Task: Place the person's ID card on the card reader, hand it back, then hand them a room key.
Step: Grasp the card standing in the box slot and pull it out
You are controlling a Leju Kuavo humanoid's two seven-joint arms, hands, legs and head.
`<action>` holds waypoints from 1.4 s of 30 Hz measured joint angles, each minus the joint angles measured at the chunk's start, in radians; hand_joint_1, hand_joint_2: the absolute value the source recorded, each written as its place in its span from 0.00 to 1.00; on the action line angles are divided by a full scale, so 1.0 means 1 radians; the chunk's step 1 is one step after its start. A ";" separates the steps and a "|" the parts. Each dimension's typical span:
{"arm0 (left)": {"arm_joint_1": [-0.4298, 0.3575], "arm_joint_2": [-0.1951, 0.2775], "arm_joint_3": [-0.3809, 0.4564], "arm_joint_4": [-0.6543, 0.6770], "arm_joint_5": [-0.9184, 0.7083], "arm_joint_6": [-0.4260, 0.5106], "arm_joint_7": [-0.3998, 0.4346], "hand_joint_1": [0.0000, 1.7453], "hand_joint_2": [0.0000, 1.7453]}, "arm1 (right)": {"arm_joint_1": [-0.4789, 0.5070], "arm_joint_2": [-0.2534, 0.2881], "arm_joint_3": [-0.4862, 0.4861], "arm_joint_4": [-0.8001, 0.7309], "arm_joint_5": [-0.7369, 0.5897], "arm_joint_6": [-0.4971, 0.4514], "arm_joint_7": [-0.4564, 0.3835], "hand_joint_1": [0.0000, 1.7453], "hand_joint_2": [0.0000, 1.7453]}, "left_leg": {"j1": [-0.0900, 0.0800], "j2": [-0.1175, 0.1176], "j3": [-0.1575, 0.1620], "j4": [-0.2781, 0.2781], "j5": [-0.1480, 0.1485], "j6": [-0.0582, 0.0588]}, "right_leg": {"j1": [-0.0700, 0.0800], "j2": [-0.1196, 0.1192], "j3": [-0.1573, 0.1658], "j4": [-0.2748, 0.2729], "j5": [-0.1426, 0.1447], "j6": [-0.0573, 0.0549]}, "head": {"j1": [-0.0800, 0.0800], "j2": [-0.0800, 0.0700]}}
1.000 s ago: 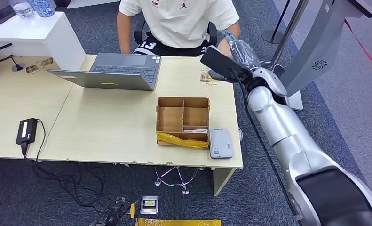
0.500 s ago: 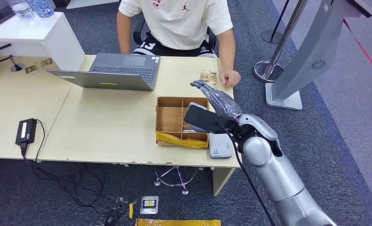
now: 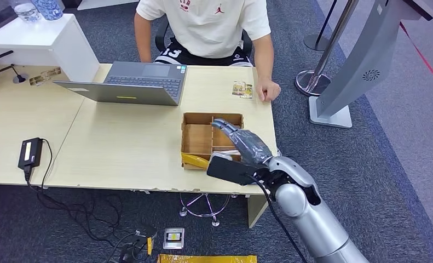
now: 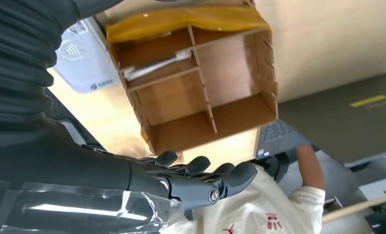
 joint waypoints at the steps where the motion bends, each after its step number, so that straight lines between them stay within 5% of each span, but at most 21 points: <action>1: -0.001 0.001 0.000 0.000 0.000 -0.004 0.006 0.00 1.00 | 0.006 0.000 0.004 0.000 0.010 -0.004 0.001 0.00 1.00 | 0.000 0.000 0.000 0.000 0.000 0.000 | 0.000 0.000 0.000 0.000 0.000 0.000 | 0.000 0.000; 14: -0.011 0.004 0.000 0.000 0.023 -0.002 0.043 0.00 1.00 | 0.006 0.055 0.118 0.226 0.185 -0.211 -0.122 0.00 1.00 | 0.000 0.000 -0.001 0.000 0.000 0.000 | 0.000 0.000 0.000 0.001 0.000 0.000 | 0.000 0.000; 42: -0.005 0.006 0.000 0.000 0.039 -0.001 0.052 0.00 1.00 | -0.110 0.144 0.142 0.576 0.198 -0.451 -0.123 0.00 1.00 | 0.000 0.000 -0.001 0.000 0.000 0.000 | 0.000 0.000 0.000 0.000 0.000 0.000 | 0.000 0.000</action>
